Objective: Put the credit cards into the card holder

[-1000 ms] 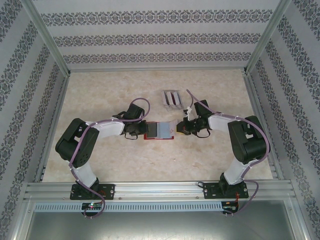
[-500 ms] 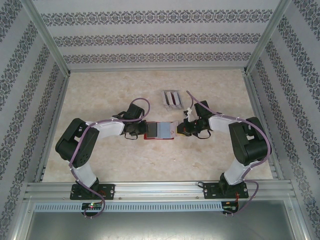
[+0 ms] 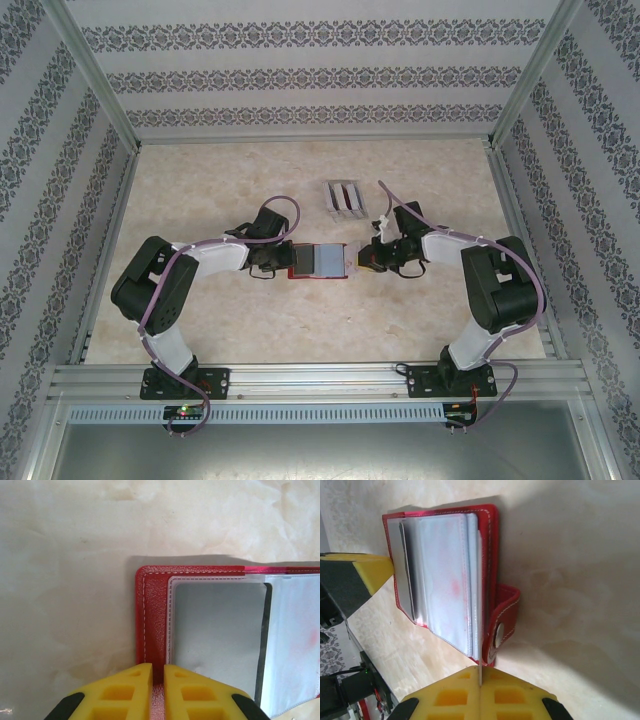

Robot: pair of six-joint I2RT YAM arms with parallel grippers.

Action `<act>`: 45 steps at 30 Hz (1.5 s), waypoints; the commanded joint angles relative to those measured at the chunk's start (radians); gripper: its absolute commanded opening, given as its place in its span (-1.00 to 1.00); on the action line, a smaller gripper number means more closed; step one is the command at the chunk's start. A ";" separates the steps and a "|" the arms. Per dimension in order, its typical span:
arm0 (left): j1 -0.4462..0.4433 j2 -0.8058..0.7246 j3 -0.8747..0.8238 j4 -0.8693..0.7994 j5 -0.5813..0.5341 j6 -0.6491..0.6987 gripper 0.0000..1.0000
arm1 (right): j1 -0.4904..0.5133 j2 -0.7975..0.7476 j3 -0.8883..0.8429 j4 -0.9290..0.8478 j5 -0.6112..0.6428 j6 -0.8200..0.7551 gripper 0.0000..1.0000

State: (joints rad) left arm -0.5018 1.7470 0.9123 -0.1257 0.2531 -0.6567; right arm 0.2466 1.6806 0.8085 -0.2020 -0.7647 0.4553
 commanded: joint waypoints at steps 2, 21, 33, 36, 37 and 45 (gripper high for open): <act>0.009 0.034 0.004 -0.008 0.017 -0.008 -0.72 | -0.004 0.009 -0.009 -0.004 -0.020 -0.020 -1.00; 0.009 0.055 0.018 -0.014 0.026 0.000 -0.73 | 0.031 0.050 0.018 0.012 -0.045 -0.024 -1.00; 0.009 0.058 0.017 -0.009 0.029 -0.001 -0.74 | 0.043 0.056 0.039 0.020 -0.069 -0.015 -1.00; 0.009 0.056 0.019 -0.014 0.027 0.001 -0.74 | 0.042 0.034 0.037 0.010 -0.056 -0.016 -1.00; 0.009 0.054 0.017 -0.012 0.027 0.001 -0.73 | 0.041 0.026 0.035 0.004 -0.052 -0.018 -1.00; 0.009 0.057 0.019 -0.011 0.028 -0.001 -0.73 | 0.030 -0.046 0.033 -0.090 0.087 -0.065 -1.00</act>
State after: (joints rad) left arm -0.4953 1.7664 0.9264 -0.1184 0.2775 -0.6594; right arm 0.2790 1.6733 0.8257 -0.2436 -0.7406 0.4294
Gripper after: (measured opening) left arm 0.134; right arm 0.066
